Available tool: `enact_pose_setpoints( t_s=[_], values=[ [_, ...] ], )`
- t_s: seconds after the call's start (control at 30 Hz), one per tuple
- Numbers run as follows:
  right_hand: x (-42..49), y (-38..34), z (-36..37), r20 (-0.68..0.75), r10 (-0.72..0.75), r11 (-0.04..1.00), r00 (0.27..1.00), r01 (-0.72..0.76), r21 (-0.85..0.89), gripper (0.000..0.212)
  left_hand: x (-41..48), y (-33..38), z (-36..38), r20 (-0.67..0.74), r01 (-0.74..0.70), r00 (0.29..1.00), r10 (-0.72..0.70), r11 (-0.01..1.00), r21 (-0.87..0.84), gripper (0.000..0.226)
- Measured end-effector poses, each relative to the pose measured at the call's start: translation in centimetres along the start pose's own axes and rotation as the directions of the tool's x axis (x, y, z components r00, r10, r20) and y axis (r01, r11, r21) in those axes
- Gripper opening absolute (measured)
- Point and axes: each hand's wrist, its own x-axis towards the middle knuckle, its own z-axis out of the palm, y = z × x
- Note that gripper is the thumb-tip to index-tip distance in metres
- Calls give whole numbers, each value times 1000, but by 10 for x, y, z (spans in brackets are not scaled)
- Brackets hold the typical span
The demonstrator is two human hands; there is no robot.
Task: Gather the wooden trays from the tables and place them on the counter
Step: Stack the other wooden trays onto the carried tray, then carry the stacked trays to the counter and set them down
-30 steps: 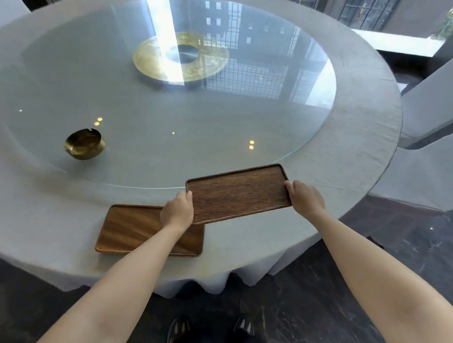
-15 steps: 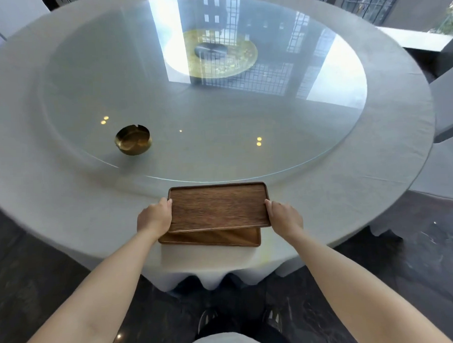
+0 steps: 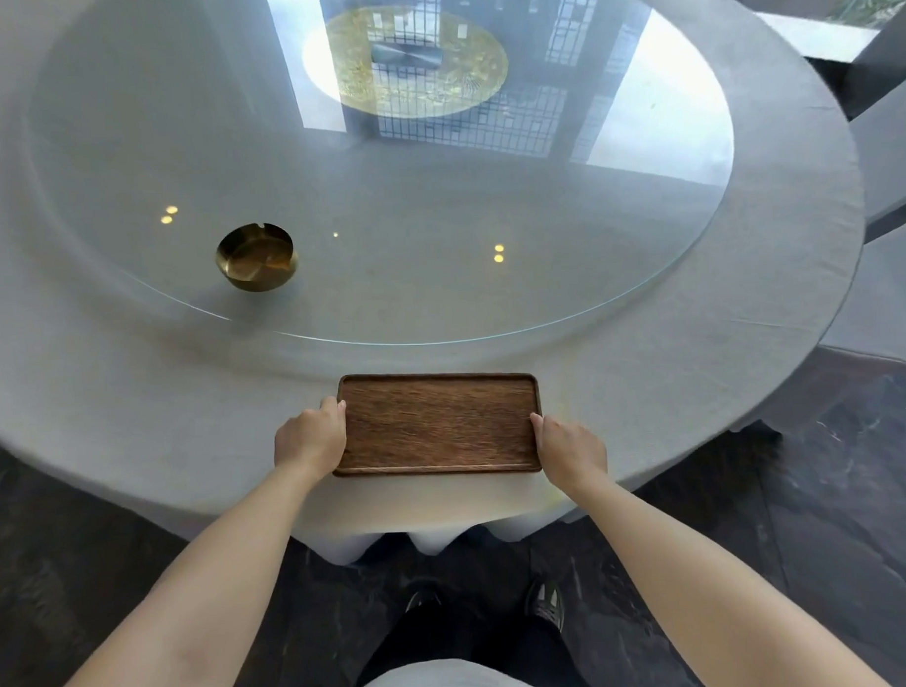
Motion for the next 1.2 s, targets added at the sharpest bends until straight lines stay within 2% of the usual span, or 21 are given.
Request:
enact_pose_setpoints(
  t_s=[0.17, 0.3, 0.43, 0.5, 0.6, 0.93, 1.07, 1.2],
  values=[
    [-3, -2, 2, -10, 21, 1000, 1000, -21, 23, 48, -2, 0, -2, 3, 15, 1000, -15, 1000, -20, 42],
    [-4, -4, 1, 41, 66, 994, 997, -69, 84, 44, -2, 1, -4, 70, 89, 994, -82, 991, -101, 46],
    [-4, -7, 4, 114, 135, 956, 984, -160, 247, 46, -2, 7, -5, 189, 174, 970, -152, 979, -109, 57],
    [-2, -8, 3, 166, 158, 917, 973, -207, 342, 51, -2, 10, -6, 222, 205, 960, -173, 970, -131, 61],
    [3, -8, 2, 244, 162, 849, 956, -260, 459, 47, 0, 11, -7, 255, 243, 946, -198, 957, -158, 63],
    [0, 3, 6, 249, 101, 752, 963, -238, 615, 46, -15, 15, -3, 273, 292, 937, -217, 917, -273, 65],
    [-10, 18, 6, 272, 140, 700, 952, -289, 653, 44, -18, 30, -5, 275, 286, 940, -200, 902, -323, 63],
    [-23, 51, -3, 255, 208, 622, 944, -329, 711, 42, -12, 71, -12, 266, 219, 956, -125, 907, -359, 61]
  ],
)
